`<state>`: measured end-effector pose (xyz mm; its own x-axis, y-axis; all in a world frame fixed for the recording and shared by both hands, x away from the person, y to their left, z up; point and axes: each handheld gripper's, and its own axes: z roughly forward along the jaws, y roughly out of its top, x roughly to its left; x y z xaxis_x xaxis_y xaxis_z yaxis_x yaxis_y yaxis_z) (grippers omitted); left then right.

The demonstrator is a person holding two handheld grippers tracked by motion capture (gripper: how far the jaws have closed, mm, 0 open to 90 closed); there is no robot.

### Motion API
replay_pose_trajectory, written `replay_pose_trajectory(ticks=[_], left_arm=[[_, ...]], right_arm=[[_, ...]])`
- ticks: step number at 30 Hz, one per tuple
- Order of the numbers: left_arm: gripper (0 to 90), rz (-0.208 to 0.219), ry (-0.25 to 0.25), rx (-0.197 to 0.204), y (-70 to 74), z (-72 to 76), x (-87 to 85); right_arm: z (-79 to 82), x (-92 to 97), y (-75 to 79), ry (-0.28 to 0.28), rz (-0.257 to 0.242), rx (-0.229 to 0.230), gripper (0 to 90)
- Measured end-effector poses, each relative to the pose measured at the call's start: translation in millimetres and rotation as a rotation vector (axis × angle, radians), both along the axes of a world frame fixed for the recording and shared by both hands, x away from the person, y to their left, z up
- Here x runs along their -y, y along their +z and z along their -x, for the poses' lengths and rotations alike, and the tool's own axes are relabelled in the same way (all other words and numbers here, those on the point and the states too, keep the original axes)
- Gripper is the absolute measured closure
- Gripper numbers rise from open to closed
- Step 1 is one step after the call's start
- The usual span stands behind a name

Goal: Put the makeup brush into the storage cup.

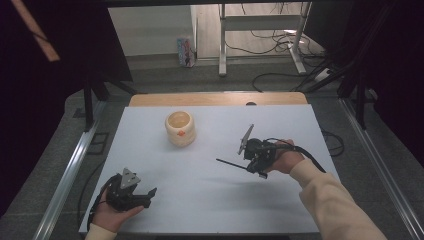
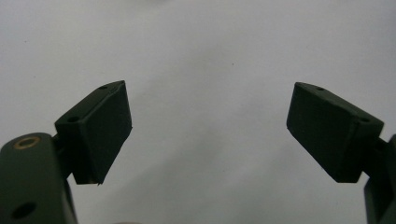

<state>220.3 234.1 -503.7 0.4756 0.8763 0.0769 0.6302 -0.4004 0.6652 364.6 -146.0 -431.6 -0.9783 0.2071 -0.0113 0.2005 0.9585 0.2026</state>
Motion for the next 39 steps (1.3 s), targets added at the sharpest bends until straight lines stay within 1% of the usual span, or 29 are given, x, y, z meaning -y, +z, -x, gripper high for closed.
replay_pose_trajectory(ticks=[6, 15, 17, 20, 27, 34, 39], left_arm=[[15.2, -0.001, -0.002, -0.001, -0.2, 0.1, 0.0], [15.2, -0.008, -0.006, 0.002, 0.6, 0.1, 1.1], [15.4, -0.008, -0.008, 0.009, 1.0, 0.5, 2.0], [16.5, -0.013, -0.034, 0.019, 3.0, 1.2, 4.0], [16.7, -0.041, -0.064, 0.055, 11.2, 0.7, 13.3], [16.9, -0.077, -0.119, 0.071, 18.3, -2.9, 28.3], [17.2, -0.099, -0.154, 0.077, 21.9, -5.3, 38.7]], right_arm=[[1.0, -6.8, -2.3, 0.022, 0.0, -0.011, 85.3], [2.7, -10.6, -5.8, 0.029, 0.004, -0.018, 85.3], [2.5, -10.9, -6.2, 0.035, 0.004, -0.016, 85.3], [3.4, -11.8, -7.0, 0.04, 0.006, -0.021, 85.3], [5.0, -14.5, -6.8, 0.05, 0.01, -0.019, 85.3], [6.4, -20.5, -8.8, 0.065, 0.015, -0.024, 85.3], [8.4, -26.4, -9.5, 0.084, 0.009, -0.029, 85.3]])
